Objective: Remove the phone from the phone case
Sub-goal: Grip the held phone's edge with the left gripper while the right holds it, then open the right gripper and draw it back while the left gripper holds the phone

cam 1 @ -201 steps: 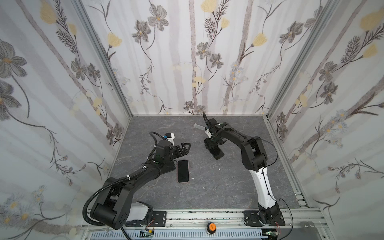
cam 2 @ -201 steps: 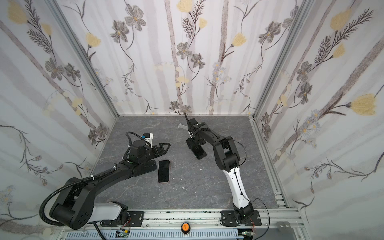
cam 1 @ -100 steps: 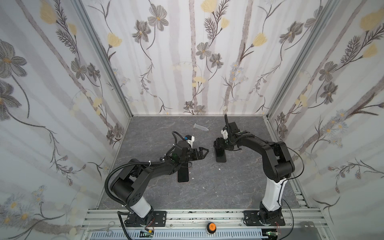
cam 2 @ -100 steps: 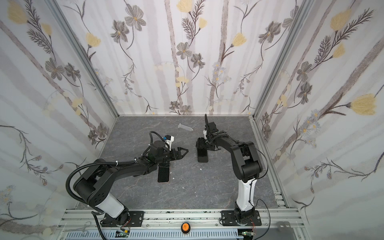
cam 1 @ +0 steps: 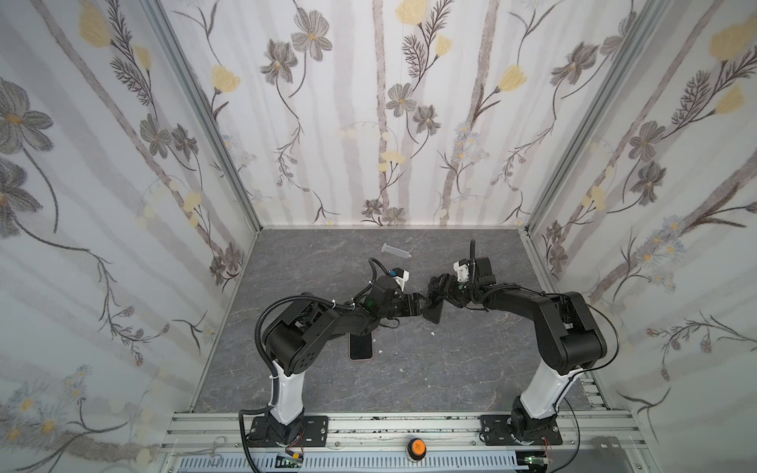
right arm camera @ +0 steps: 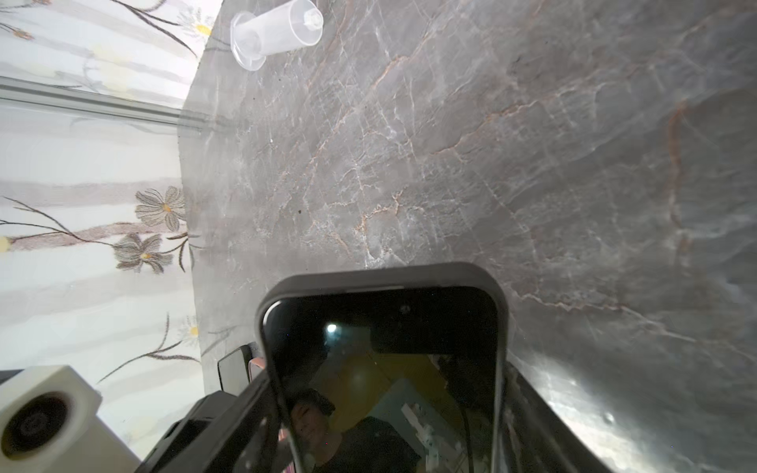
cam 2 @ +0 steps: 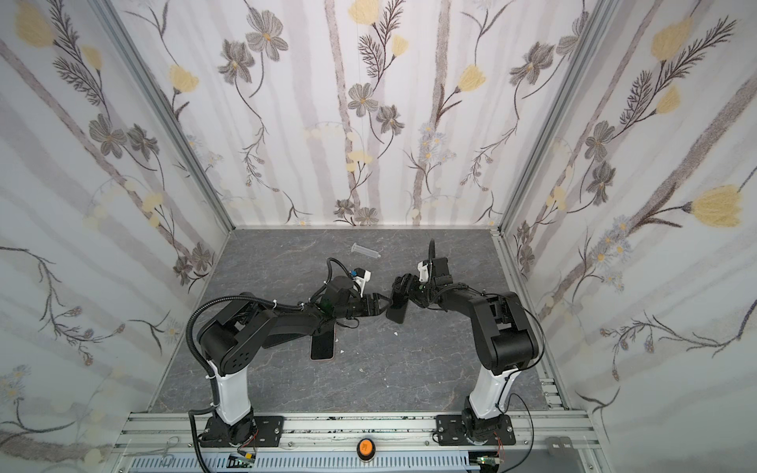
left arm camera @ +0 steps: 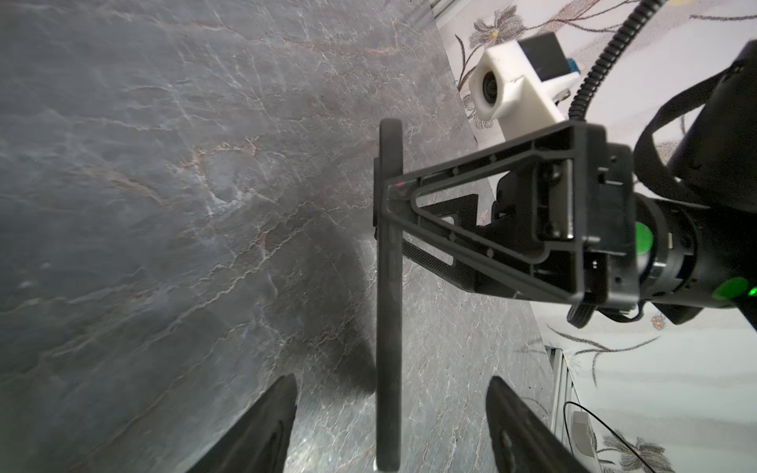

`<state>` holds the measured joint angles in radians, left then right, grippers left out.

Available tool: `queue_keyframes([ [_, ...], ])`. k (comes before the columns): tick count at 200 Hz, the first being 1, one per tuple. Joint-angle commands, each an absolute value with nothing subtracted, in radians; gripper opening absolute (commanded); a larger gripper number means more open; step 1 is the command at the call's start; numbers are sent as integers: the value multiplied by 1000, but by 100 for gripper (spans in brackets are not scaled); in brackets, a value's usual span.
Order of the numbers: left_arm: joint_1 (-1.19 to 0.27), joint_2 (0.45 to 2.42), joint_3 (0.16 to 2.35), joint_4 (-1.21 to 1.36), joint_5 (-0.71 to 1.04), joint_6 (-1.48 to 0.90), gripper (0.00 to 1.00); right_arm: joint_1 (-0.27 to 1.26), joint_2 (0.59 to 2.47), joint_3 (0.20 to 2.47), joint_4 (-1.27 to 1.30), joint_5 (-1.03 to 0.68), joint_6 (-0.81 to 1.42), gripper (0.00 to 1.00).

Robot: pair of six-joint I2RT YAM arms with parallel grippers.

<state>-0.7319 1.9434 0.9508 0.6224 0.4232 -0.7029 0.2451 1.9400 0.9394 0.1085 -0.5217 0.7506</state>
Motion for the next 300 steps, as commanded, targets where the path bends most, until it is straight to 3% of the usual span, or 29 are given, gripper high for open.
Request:
queue_keyframes([
  [1,-745,1970,974,661,439,-693,69,239,1920,916,230,-551,820,70],
  [155,-771,2038,1009,658,392,-647,29,239,1885,839,298,-521,1058,64],
  [210,-772,2031,1009,658,379,-650,3,243,1866,830,295,-522,1068,66],
  [235,-772,1991,1000,657,377,-650,0,244,1829,823,281,-501,1054,74],
  [257,-768,1938,993,648,374,-646,0,245,1746,823,246,-440,997,99],
  [300,-762,1849,1029,564,368,-604,0,245,1505,834,173,-239,815,100],
])
